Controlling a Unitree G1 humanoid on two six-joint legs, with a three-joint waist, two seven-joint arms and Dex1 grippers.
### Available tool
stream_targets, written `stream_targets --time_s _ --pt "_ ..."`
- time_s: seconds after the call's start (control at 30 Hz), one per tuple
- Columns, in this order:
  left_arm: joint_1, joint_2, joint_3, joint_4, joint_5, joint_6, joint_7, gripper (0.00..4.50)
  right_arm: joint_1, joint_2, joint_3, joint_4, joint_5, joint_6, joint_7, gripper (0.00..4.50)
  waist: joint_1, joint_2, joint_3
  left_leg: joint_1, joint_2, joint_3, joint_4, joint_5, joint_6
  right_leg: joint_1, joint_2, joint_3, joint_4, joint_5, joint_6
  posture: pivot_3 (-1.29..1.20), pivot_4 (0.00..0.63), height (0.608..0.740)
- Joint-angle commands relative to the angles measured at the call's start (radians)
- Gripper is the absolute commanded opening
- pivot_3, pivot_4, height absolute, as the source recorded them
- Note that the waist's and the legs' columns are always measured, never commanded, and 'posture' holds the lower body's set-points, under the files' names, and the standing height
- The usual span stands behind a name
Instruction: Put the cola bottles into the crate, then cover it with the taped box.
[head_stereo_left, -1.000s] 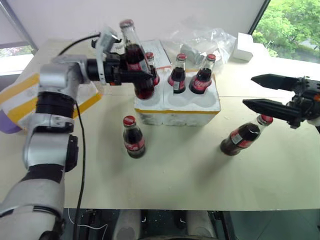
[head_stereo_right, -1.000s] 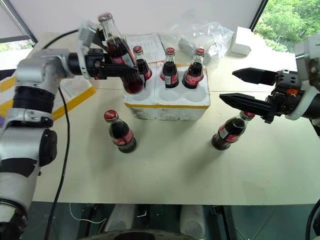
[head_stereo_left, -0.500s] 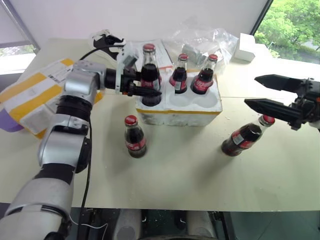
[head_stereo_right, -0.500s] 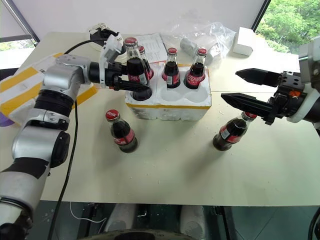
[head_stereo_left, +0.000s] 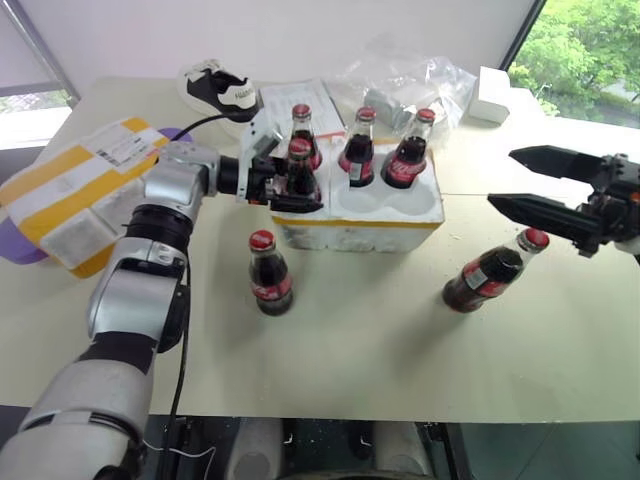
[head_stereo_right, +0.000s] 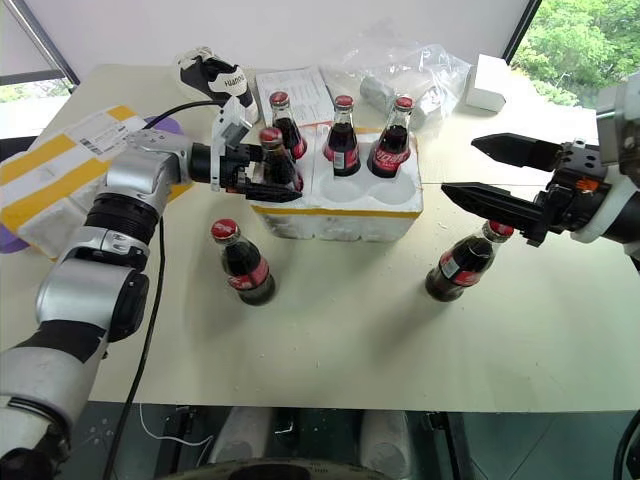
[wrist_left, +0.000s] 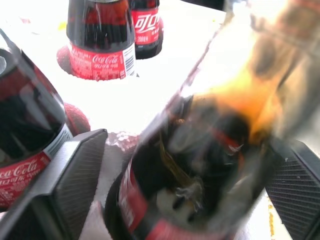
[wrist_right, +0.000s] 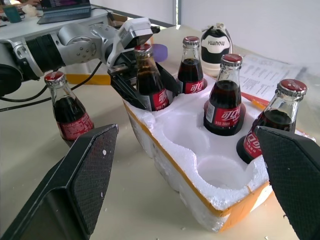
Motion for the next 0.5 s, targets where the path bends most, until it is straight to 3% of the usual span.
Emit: stream_targets --time_s 0.03,0.23,0.5 --pt "0.011 0.025 0.040 -0.070 -0.024 0.018 0.002 4.47 -0.034 -0.005 -0.004 0.013 -0.004 -0.030 0.007 4.50 -0.001 0.000 0.000 0.000 0.000 0.000 0.000 0.000 0.000 0.000 0.000 0.000 0.000 0.000 0.000 0.00 0.150 0.740" --pt "0.042 0.120 0.097 -0.208 -0.083 0.121 -0.030 4.47 -0.083 -0.031 0.032 0.067 -0.040 -0.054 0.042 4.50 -0.003 0.000 0.000 0.000 0.000 0.000 0.000 0.000 0.000 0.000 0.000 0.000 0.000 0.000 0.000 0.00 0.150 0.740" --pt "0.155 0.376 0.188 -0.508 -0.237 0.354 -0.152 4.47 -0.181 -0.043 0.111 0.112 -0.091 -0.084 0.090 4.50 -0.006 0.001 0.000 0.000 0.001 0.000 0.000 0.000 0.000 0.000 0.000 0.000 0.000 0.000 0.000 0.00 0.150 0.740"
